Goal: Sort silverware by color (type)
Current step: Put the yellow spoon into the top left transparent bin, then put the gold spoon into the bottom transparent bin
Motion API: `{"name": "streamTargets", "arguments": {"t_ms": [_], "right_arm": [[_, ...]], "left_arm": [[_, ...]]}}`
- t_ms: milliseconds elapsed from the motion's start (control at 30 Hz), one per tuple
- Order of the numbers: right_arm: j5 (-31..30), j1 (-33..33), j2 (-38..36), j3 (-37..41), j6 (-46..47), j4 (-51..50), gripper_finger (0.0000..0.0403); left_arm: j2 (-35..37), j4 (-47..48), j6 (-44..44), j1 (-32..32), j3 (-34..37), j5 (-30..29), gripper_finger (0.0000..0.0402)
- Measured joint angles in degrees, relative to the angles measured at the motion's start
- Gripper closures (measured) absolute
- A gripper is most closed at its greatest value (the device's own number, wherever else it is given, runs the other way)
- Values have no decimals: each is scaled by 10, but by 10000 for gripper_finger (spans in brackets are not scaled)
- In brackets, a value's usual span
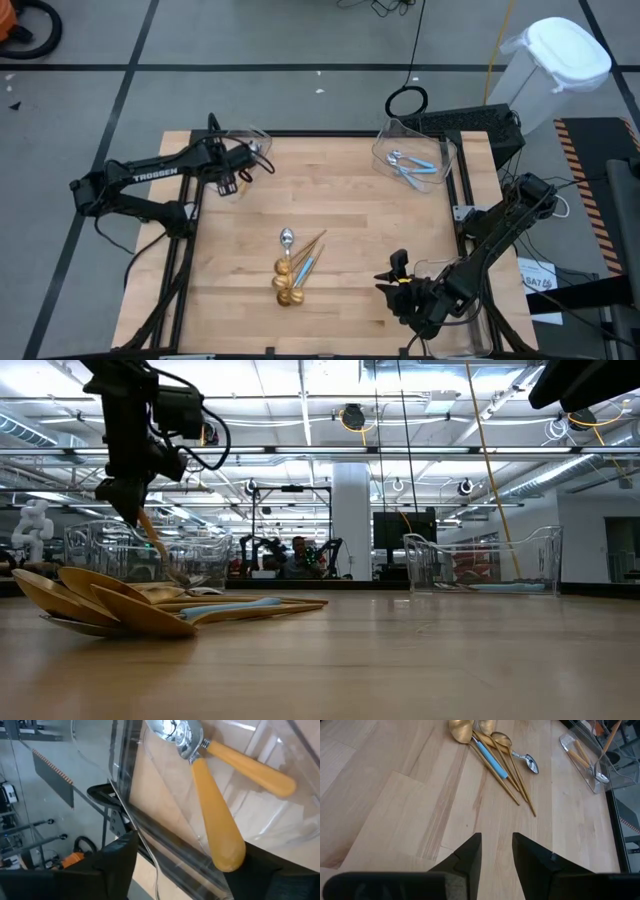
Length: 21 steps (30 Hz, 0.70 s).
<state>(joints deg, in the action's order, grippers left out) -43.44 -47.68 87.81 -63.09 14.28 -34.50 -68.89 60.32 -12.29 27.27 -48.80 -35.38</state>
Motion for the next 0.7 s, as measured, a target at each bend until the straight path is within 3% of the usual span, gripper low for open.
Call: {"name": "streamTargets", "arguments": {"t_ms": [300,500,700], "right_arm": [[0,0,0,0,0,0,300],[0,0,0,0,0,4,300],[0,0,0,0,0,5,300]], "left_arm": [[1,61,53,-2,-42,88,131],[1,133,95,-2,-94,91,131],[2,139,147,-23,-129,116,131]]}}
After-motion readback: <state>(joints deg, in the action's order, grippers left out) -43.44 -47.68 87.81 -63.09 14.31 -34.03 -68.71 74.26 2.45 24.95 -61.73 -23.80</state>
